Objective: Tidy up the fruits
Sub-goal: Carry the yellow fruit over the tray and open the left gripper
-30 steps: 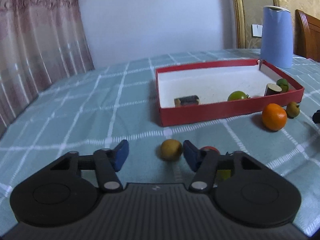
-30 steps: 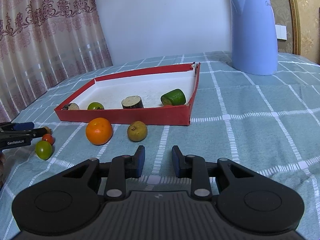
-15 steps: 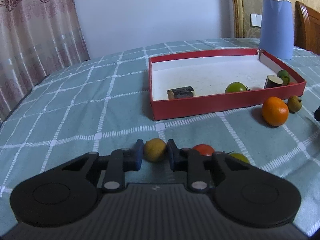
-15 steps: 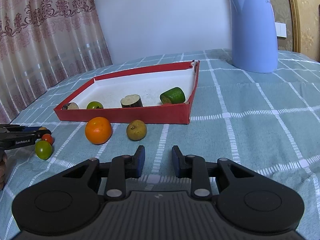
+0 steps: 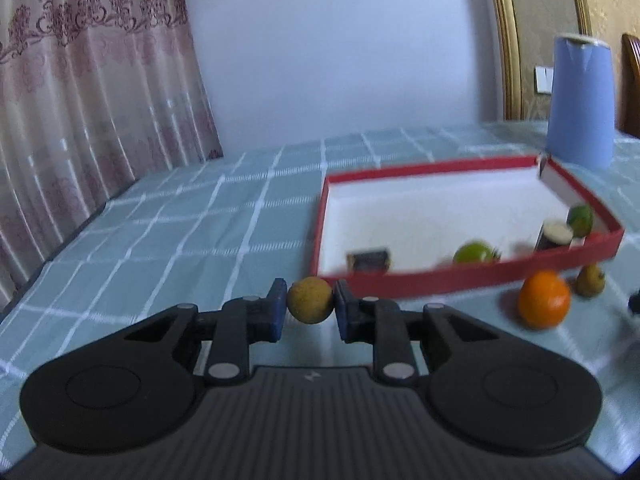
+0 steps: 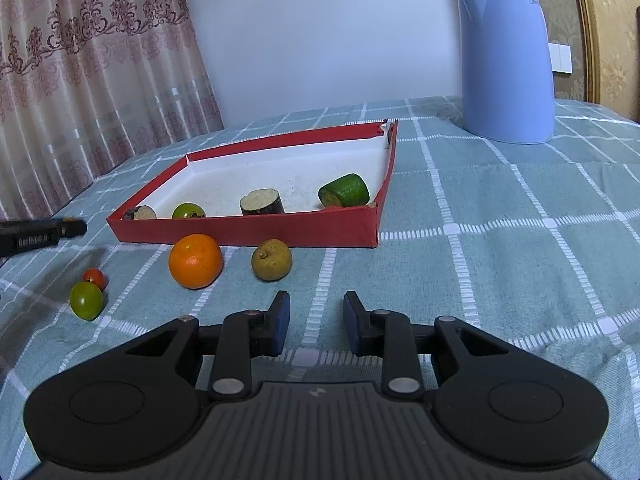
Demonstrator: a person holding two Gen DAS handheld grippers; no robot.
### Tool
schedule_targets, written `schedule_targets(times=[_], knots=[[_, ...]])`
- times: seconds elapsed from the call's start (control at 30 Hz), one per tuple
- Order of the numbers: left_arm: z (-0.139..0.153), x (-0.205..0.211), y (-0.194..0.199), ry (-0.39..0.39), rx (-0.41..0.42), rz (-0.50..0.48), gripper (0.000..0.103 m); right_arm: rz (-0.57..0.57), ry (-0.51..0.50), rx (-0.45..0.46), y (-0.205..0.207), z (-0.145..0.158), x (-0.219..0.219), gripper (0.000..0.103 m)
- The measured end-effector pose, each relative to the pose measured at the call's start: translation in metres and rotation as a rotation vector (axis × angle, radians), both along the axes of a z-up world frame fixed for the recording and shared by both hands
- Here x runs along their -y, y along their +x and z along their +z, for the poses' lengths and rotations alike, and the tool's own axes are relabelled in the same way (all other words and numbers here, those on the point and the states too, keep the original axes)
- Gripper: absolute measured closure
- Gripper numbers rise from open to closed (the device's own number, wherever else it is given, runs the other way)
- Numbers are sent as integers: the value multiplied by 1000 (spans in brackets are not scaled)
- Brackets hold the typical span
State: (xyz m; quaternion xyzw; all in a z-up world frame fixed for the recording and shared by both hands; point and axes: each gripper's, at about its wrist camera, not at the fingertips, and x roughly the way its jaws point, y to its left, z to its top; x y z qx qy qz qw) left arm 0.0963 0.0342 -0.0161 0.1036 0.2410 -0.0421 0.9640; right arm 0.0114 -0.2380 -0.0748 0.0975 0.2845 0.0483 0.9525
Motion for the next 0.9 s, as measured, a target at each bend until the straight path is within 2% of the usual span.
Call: schedule_targets(times=[0.27, 0.5, 0.63, 0.67, 0.73, 0.77, 0.9], knots=[[16, 40, 34, 21, 46, 23, 80, 2, 26, 6, -1, 0, 4, 75], [4, 58, 67, 38, 23, 44, 80, 11, 59, -3, 1, -1, 8, 75], [-2, 56, 72, 36, 9, 53, 79, 13, 76, -7, 2, -2, 10, 75], [-2, 56, 72, 35, 12, 57, 77, 14, 78, -8, 2, -2, 10, 75], [-2, 54, 72, 35, 17, 77, 58, 13, 79, -8, 2, -2, 10, 75], [-1, 53, 71, 34, 27, 84, 45, 13, 78, -8, 2, -2, 10, 75], [3, 45, 60, 29, 50, 90, 44, 13, 79, -9, 2, -2, 10, 75]])
